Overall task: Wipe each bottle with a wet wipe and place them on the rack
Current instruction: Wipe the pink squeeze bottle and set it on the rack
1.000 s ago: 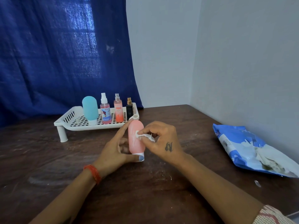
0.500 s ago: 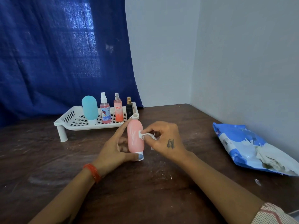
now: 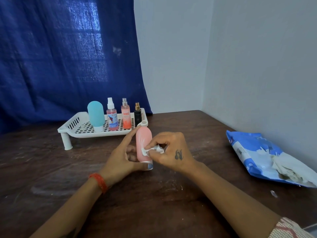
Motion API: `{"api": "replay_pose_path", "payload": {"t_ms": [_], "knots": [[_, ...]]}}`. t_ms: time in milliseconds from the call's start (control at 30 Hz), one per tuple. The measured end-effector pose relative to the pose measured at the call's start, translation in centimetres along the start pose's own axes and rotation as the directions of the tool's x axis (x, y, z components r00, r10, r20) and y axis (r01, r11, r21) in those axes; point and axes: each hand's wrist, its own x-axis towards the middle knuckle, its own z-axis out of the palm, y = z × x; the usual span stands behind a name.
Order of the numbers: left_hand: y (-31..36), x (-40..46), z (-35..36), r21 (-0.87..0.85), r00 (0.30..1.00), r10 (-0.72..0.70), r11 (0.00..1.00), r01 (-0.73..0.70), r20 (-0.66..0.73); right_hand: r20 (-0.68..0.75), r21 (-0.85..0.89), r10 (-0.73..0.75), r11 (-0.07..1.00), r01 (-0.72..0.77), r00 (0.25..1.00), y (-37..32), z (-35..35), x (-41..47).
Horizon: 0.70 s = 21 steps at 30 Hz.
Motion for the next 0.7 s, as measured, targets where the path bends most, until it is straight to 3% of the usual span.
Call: {"api": "replay_pose_path", "payload": {"t_ms": [100,167,300,500,700], "knots": [[-0.11,0.04,0.0,-0.003,1.0,-0.007,1.0,0.007,-0.001,-0.153,-0.056,-0.053,0.997,0.045,0.987,-0.14,0.54,0.12],[-0.04,-0.02,0.04,-0.001,1.0,-0.004,1.0,0.004,0.006,-0.181,-0.104,-0.114,0.99,0.096,0.977,-0.39,0.79,0.19],[0.18,-0.1,0.12,-0.016,1.0,0.002,1.0,-0.002,0.014,-0.072,-0.107,-0.18,0.979,0.172,0.981,-0.69,0.91,0.17],[0.27,-0.2,0.02,0.008,1.0,-0.005,1.0,0.005,0.025,0.034,0.0,-0.149,0.989,0.149,0.988,-0.58,0.13,0.18],[0.37,-0.2,0.14,0.037,1.0,0.002,0.999,-0.003,0.014,-0.215,-0.186,-0.119,0.979,0.079,0.969,-0.17,0.64,0.4]]}}
